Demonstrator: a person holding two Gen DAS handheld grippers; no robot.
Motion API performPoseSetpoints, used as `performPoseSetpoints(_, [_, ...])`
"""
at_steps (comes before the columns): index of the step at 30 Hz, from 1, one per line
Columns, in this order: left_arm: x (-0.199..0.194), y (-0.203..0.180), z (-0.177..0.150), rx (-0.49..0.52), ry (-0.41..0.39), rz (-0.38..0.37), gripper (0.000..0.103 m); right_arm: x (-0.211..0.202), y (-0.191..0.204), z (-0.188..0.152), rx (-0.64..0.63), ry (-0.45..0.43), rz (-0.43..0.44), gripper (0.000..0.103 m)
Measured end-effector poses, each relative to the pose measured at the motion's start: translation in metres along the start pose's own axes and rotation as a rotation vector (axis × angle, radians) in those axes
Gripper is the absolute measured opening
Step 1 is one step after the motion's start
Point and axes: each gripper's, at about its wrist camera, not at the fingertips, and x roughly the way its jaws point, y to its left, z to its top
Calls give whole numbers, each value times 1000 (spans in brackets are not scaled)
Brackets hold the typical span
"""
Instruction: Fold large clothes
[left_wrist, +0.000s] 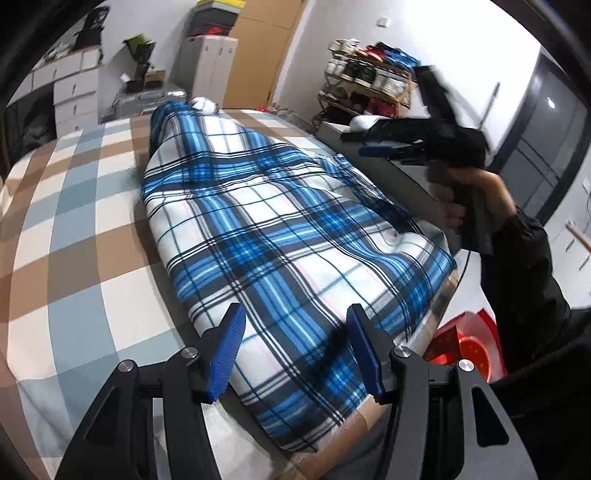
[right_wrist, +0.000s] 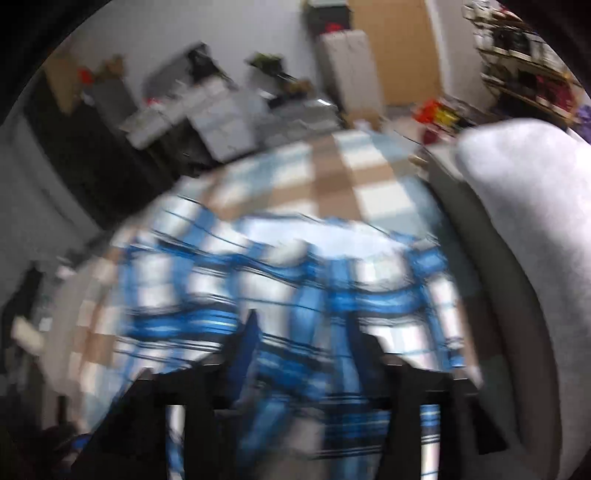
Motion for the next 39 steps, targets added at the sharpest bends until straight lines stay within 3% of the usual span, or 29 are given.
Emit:
performPoseSetpoints(3, [4, -2, 1, -8, 1, 5, 51, 22, 18, 4, -41, 84, 87, 65])
performPoseSetpoints(6, [0, -4, 1, 0, -5, 14, 51, 61, 19, 3, -18, 204, 95, 65])
performPoseSetpoints(7, [-2, -4, 0, -1, -6, 21, 51, 72, 15, 3, 16, 239, 96, 58])
performPoseSetpoints(8, [-4, -3, -1, -3, -10, 27, 51, 79, 14, 4, 35, 259, 103, 22])
performPoseSetpoints(9, [-8, -2, -3, -7, -17, 36, 51, 78, 17, 2, 36, 263, 113, 3])
performPoseSetpoints(10, [-12, 1, -4, -14, -27, 43, 51, 59, 29, 3, -10, 194, 128, 3])
performPoseSetpoints(13, [-24, 10, -7, -46, -54, 59, 51, -32, 73, 1, -230, -116, 295, 3])
performPoseSetpoints(14, [-27, 14, -7, -61, -61, 65, 51, -65, 77, -5, -263, -225, 295, 3])
performPoseSetpoints(16, [-29, 22, -5, -93, -69, 70, 51, -68, 55, -5, -181, -236, 229, 3])
performPoseSetpoints(19, [-25, 31, -1, -127, -73, 62, 51, 2, 1, -11, -41, 13, -105, 5])
performPoseSetpoints(20, [-24, 31, 0, -129, -68, 63, 51, 19, -14, -15, 4, 88, -129, 5])
performPoseSetpoints(21, [-23, 30, 0, -128, -66, 68, 51, 23, -23, -19, 29, 108, -139, 5])
performPoseSetpoints(24, [-25, 28, 0, -111, -70, 80, 51, 10, -36, -28, 87, 76, -104, 26])
performPoseSetpoints(26, [-25, 30, 1, -109, -74, 84, 51, -5, -38, -30, 106, 35, -44, 50])
performPoseSetpoints(27, [-25, 34, 4, -110, -74, 86, 51, -6, -35, -28, 98, 29, -18, 54])
performPoseSetpoints(33, [-16, 49, 57, -79, -138, 103, 51, 30, -16, -20, 67, 122, 13, 59])
performPoseSetpoints(39, [26, 84, 148, -223, -148, 101, 51, 30, -4, -42, 52, 156, 39, 60])
